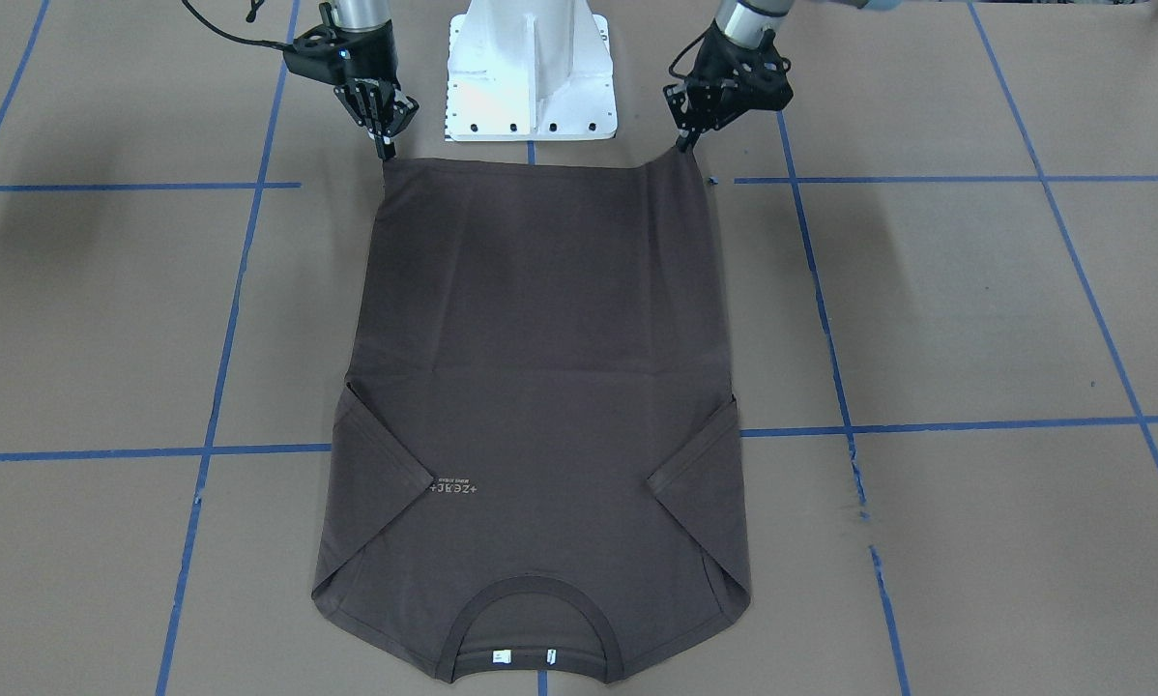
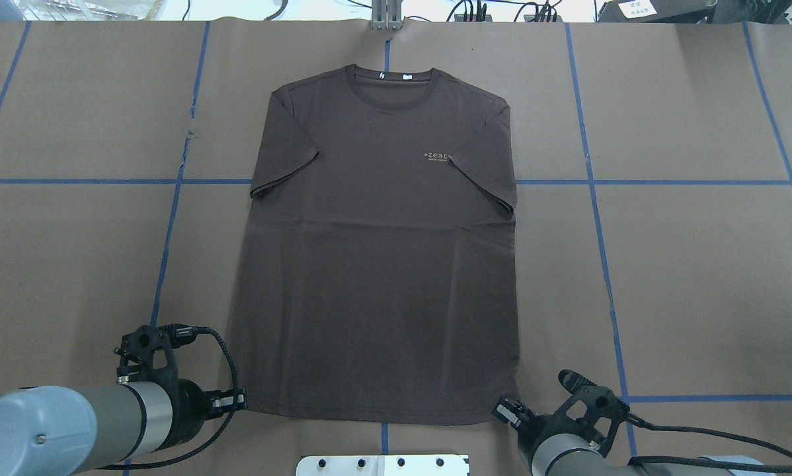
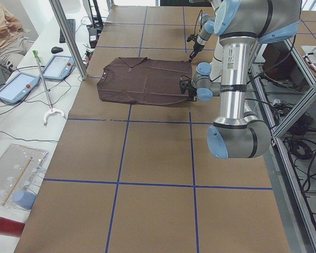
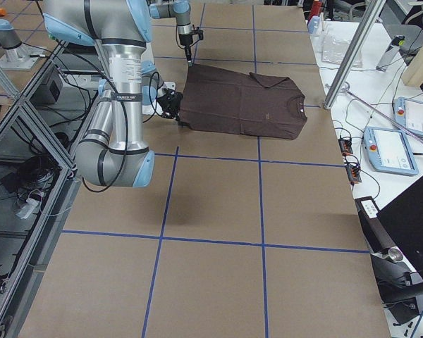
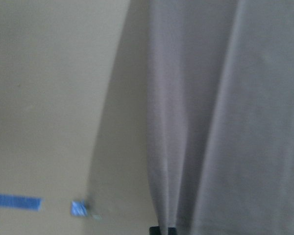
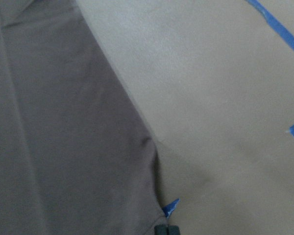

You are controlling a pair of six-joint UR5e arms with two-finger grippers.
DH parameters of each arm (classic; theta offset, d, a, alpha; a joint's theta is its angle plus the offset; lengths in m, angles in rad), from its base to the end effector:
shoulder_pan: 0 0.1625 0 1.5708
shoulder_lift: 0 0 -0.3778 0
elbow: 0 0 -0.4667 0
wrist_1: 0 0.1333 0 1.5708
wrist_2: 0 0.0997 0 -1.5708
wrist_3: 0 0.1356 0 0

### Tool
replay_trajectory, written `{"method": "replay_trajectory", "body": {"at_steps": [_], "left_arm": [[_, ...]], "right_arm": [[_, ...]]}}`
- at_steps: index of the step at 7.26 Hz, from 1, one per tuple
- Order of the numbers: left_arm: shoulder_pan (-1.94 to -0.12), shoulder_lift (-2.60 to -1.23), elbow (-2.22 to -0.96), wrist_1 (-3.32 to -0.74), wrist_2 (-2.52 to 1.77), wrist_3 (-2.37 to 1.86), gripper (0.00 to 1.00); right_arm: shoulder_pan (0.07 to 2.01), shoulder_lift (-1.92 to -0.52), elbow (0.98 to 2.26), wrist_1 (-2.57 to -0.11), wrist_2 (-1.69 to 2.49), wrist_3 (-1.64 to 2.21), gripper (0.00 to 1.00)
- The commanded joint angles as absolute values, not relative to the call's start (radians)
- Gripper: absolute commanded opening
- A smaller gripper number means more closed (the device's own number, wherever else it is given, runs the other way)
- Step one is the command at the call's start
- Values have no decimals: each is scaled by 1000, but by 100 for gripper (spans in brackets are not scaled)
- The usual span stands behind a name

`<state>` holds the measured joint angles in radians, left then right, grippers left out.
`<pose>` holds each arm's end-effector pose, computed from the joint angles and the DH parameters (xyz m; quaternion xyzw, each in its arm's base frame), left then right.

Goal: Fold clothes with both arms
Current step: 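Grasp the hem corners with both grippers, then lift the hem with both grippers and fold it toward the collar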

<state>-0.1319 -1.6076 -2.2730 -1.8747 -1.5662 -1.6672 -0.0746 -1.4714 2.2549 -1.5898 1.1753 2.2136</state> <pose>0.5040 -0.2020 0.2079 0.0108 0.4980 -0.0999 0.8613 -0.5391 -0.1458 0.2304 0.0423 -0.4065 0.3253 0.8527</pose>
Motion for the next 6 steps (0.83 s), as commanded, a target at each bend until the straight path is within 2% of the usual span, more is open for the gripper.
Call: {"method": "replay_trajectory", "body": {"at_steps": [1, 2, 3, 5, 6], "left_arm": [[-132, -1722, -2562, -1479, -1646, -1683, 0], [-135, -1802, -2606, -1359, -1676, -1690, 0], [-135, -1830, -2596, -1336, -1683, -1689, 0], [-200, -1845, -2539, -1336, -1680, -1599, 0], [-309, -1889, -2475, -1336, -1681, -1483, 0]], "right_arm": [[-95, -1487, 2553, -1856, 1240, 2215, 0], [-101, -1474, 2662, -1961, 1268, 2215, 0], [-94, -1438, 2664, -1994, 1270, 2211, 0], [-1, -1424, 2626, -2000, 1279, 2180, 0], [120, -1338, 2543, -1999, 1304, 2080, 0]]}}
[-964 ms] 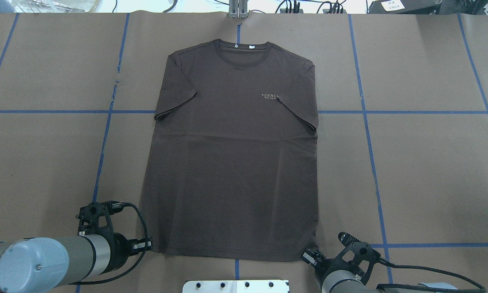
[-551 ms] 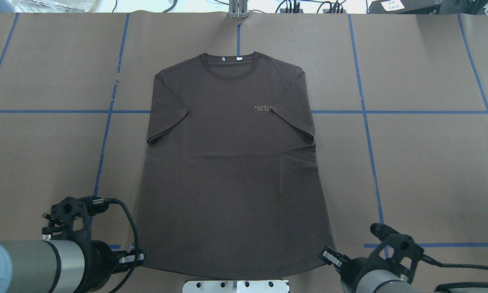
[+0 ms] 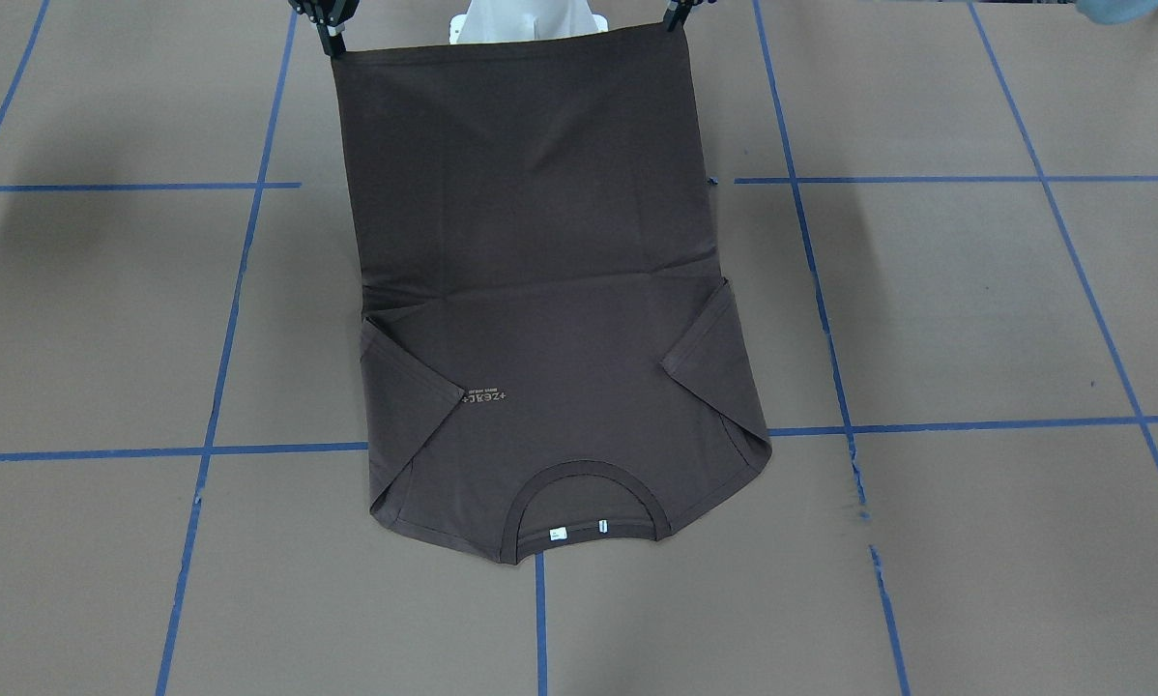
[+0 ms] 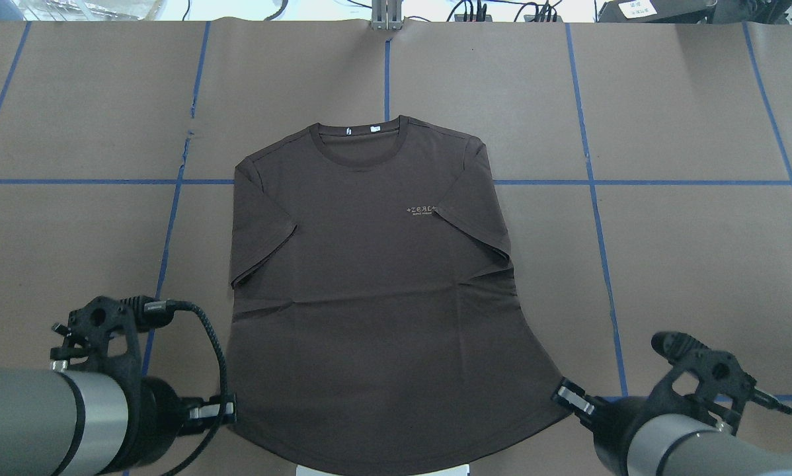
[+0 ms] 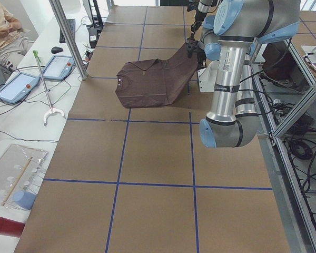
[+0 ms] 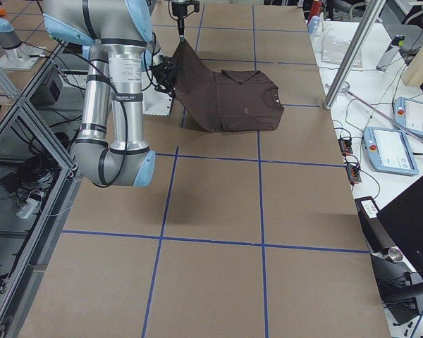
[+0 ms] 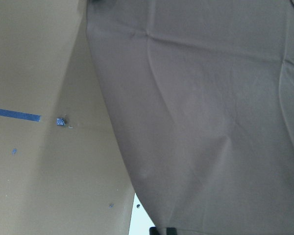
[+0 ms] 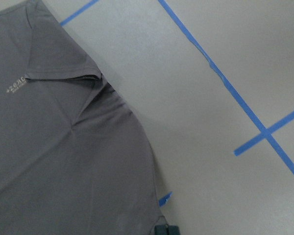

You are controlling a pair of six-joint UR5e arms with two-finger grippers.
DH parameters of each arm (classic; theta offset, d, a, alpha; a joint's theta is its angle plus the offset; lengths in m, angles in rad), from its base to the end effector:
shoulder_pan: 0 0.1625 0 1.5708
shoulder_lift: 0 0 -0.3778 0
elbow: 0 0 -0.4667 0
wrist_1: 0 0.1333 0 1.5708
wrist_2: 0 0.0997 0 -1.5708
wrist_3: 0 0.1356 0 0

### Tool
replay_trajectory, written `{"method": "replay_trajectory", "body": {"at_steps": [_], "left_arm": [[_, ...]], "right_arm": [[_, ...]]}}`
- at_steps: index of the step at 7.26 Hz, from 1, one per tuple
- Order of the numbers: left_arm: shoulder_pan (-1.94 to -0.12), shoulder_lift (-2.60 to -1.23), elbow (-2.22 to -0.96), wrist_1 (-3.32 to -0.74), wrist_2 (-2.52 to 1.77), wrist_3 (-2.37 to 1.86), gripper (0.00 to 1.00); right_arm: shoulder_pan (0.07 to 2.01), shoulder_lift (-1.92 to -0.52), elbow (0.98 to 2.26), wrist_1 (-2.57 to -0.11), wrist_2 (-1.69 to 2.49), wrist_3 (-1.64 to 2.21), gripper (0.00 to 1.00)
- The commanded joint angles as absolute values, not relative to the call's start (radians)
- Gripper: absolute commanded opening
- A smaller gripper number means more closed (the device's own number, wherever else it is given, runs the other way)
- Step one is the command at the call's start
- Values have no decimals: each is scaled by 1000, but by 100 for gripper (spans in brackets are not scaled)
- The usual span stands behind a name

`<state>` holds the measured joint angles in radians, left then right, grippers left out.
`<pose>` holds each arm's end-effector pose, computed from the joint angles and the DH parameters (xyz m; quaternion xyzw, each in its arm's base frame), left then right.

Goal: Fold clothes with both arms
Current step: 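Lift the hem with both grippers and fold it toward the collar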

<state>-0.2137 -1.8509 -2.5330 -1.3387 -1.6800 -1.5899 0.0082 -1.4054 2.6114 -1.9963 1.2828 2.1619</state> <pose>0.3874 -0.2054 0.0711 -0.0006 0.4855 -0.0753 0.8710 -0.3896 -0.1750 0.1214 0.0189 -0.3987 0.3223 0.8583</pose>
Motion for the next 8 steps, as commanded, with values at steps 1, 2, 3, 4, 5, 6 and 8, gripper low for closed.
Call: {"method": "replay_trajectory", "body": {"at_steps": [1, 2, 3, 4, 5, 6, 8], "left_arm": [[-404, -1925, -2392, -1336, -1687, -1382, 0], [-505, -1963, -2309, -1338, -1690, -1297, 0], [-579, -1991, -2228, -1342, -1698, -1242, 0], [-625, -2020, -2154, -1357, -1697, -1195, 0], [-659, -2042, -2067, -1402, -1694, -1175, 0], [-688, -2042, -1974, -1483, -1689, -1174, 0], [-707, -2084, -1715, -1718, -1686, -1175, 0]], "right_arm": [[264, -1212, 2401, -1991, 1368, 1987, 0], [394, -1131, 2297, -1979, 1462, 1917, 0], [478, -1099, 2231, -1947, 1488, 1863, 0], [532, -1097, 2158, -1866, 1491, 1833, 0], [570, -1082, 2040, -1753, 1493, 1815, 0], [610, -1033, 1893, -1644, 1494, 1804, 0], [630, -958, 1658, -1478, 1494, 1787, 0]]}}
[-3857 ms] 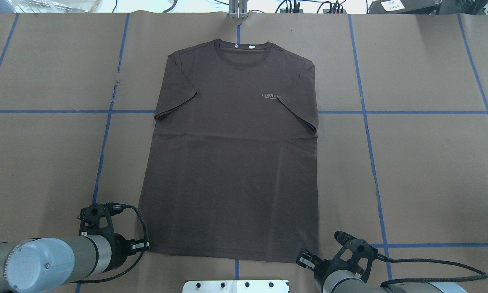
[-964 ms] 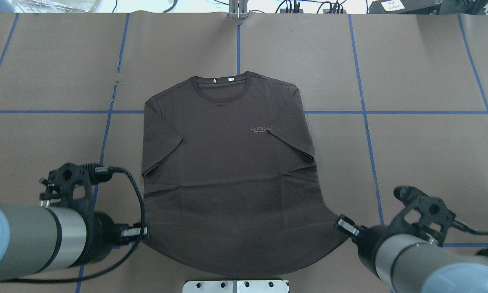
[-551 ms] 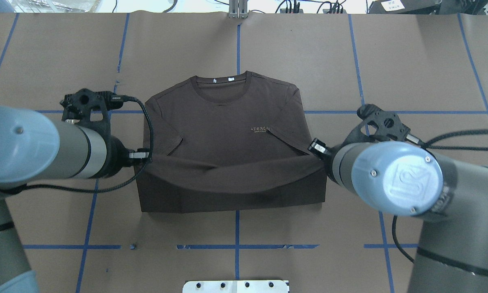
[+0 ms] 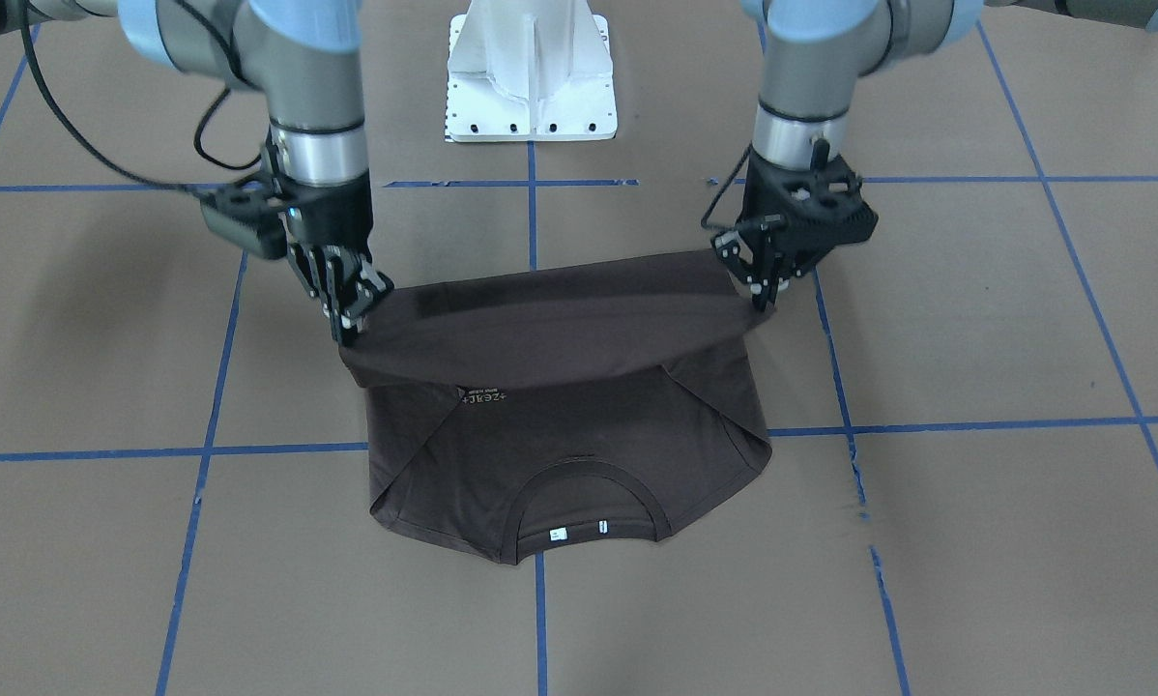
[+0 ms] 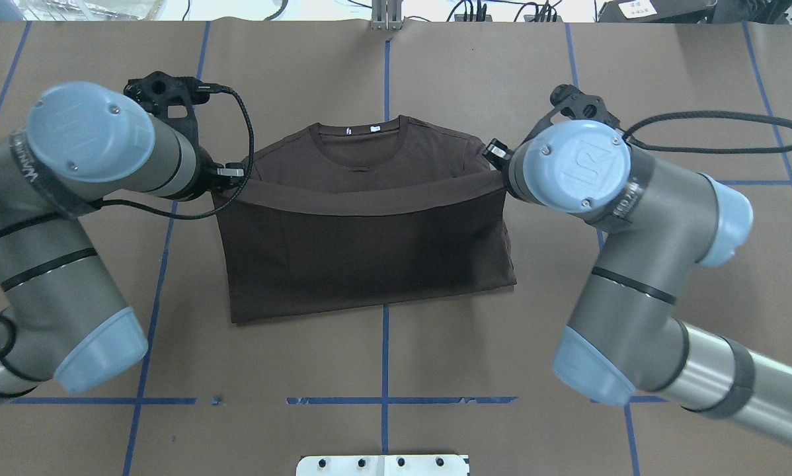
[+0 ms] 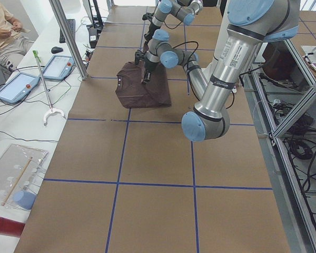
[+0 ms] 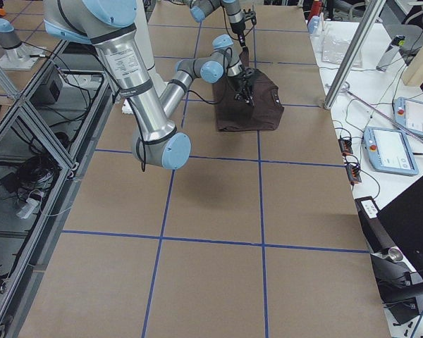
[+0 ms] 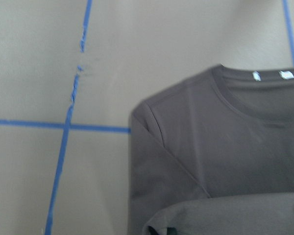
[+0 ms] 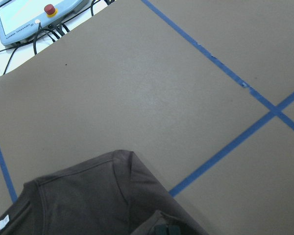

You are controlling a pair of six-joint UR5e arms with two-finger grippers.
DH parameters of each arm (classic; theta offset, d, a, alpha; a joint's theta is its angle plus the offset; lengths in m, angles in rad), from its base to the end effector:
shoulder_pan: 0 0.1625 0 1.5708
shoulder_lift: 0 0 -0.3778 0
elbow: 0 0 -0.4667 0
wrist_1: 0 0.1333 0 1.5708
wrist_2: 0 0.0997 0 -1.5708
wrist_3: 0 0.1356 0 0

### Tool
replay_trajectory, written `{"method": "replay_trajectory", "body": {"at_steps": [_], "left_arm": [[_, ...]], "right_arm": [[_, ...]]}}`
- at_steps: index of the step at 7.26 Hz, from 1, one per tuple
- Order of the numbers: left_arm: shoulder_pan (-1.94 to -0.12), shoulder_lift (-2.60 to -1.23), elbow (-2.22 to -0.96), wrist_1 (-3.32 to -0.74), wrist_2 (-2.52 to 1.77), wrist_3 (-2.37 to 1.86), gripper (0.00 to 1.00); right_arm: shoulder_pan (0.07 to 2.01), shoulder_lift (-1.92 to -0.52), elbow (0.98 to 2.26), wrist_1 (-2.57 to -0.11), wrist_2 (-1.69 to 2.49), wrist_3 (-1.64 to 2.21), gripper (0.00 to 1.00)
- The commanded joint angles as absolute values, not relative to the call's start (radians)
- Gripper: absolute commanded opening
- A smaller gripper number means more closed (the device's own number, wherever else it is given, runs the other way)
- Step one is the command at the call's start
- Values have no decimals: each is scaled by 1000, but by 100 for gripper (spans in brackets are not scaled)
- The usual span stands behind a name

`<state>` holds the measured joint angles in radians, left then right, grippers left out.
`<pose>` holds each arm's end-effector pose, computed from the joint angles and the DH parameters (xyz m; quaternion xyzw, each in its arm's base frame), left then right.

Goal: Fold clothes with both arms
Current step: 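Lift the hem with both grippers and fold it toward the collar, then release the hem with both grippers onto the shirt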

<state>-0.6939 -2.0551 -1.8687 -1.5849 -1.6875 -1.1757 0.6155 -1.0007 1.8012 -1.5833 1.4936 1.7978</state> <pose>0.4422 -0.5207 0.1908 0.1545 0.3589 -0.1146 0.9133 -0.4845 -0.5187 0.1703 0.1090 -0.3695 0.3908 0.8360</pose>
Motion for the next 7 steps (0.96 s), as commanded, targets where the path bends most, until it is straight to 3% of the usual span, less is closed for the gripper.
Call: {"method": "replay_trajectory", "body": {"at_steps": [1, 3, 6, 7], "left_arm": [[-707, -2106, -1615, -1792, -1683, -1174, 0], [-707, -2124, -1510, -1867, -1654, -1169, 0], [-709, -2126, -1508, -1868, -1655, -1131, 0], [-709, -2120, -1509, -1897, -1657, -1079, 99]], "right_arm": [[630, -933, 1576, -1421, 1493, 1786, 0], [635, -914, 1475, -1356, 1493, 1781, 0], [653, -916, 1463, -1345, 1494, 1758, 0], [661, -917, 1463, -1347, 1497, 1659, 99]]}}
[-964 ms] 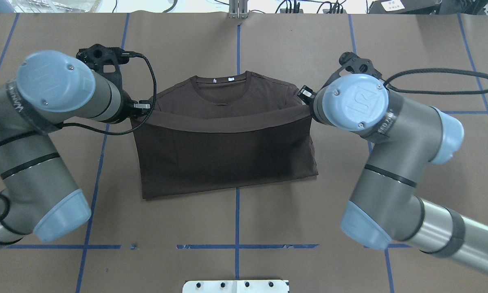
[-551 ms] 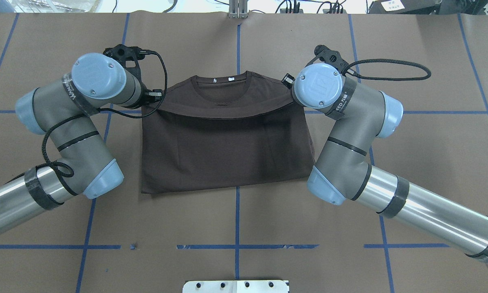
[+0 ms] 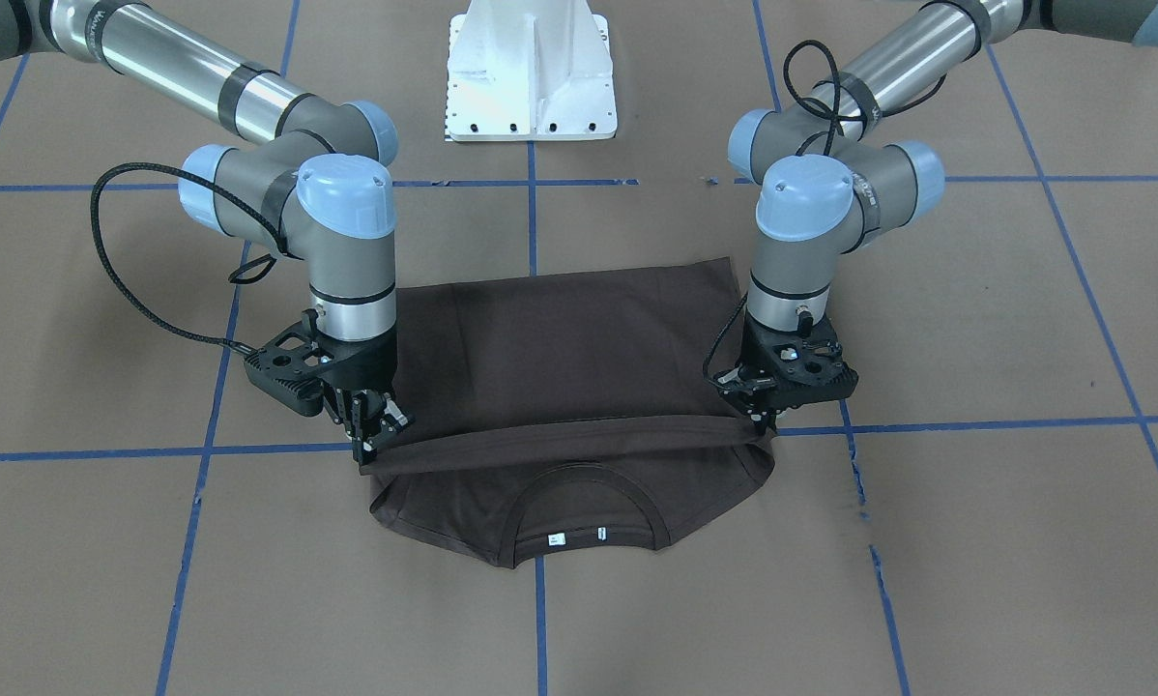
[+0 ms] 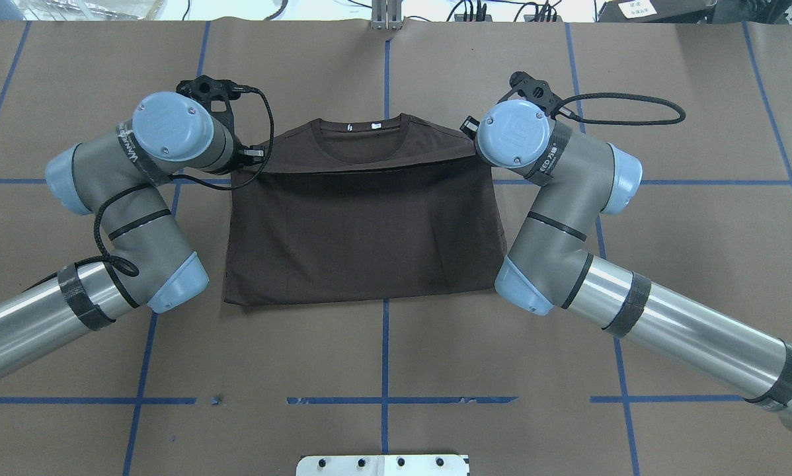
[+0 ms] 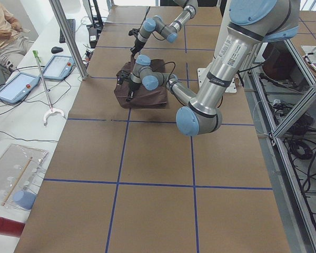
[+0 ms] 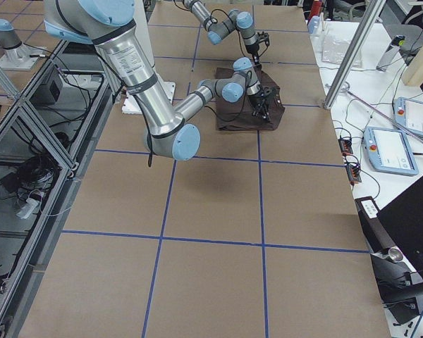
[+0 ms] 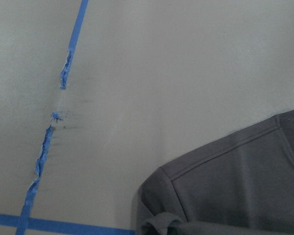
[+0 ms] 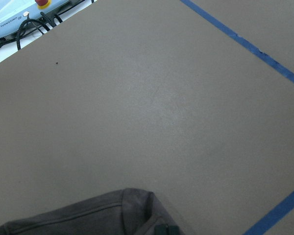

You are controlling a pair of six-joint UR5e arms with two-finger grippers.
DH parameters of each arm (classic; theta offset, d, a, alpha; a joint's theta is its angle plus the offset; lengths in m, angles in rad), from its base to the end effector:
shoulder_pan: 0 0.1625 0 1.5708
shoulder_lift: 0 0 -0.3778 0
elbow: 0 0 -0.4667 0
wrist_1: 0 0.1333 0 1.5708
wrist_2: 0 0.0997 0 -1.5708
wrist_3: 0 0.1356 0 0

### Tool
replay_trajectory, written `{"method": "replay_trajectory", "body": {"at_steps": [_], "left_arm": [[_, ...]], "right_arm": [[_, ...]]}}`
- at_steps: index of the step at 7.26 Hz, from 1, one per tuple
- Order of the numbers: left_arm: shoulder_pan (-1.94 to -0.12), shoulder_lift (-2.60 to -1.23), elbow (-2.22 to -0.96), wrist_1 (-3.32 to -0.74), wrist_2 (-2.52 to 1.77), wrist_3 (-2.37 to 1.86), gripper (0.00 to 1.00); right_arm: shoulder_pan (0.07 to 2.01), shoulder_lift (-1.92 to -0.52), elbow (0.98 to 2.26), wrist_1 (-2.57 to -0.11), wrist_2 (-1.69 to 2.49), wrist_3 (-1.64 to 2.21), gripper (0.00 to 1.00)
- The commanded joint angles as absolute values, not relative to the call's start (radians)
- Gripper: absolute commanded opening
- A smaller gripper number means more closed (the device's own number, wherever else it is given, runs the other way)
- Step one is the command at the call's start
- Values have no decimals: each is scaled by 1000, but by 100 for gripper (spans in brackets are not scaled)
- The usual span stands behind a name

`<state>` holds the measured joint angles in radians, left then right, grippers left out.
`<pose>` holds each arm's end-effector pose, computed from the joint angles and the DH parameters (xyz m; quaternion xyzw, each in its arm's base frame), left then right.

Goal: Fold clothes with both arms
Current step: 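Release the hem with both grippers onto the shirt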

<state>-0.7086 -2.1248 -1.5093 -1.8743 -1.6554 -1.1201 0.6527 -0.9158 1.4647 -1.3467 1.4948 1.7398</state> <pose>0.5101 -0.5977 0.2864 0.1795 0.3453 -0.1022 0.9155 -0.5436 -0.5963 0.2458 0.1244 -0.3573 0.3828 0.8428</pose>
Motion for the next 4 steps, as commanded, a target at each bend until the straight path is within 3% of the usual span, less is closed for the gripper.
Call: {"method": "replay_trajectory", "body": {"at_steps": [1, 4], "left_arm": [[-715, -2100, -1531, -1937, -1663, -989, 100], [-695, -1937, -1750, -1950, -1721, -998, 100]], "right_arm": [[679, -919, 1469, -1347, 1523, 1555, 100], [727, -966, 1538, -1341, 1664, 1428, 100]]}}
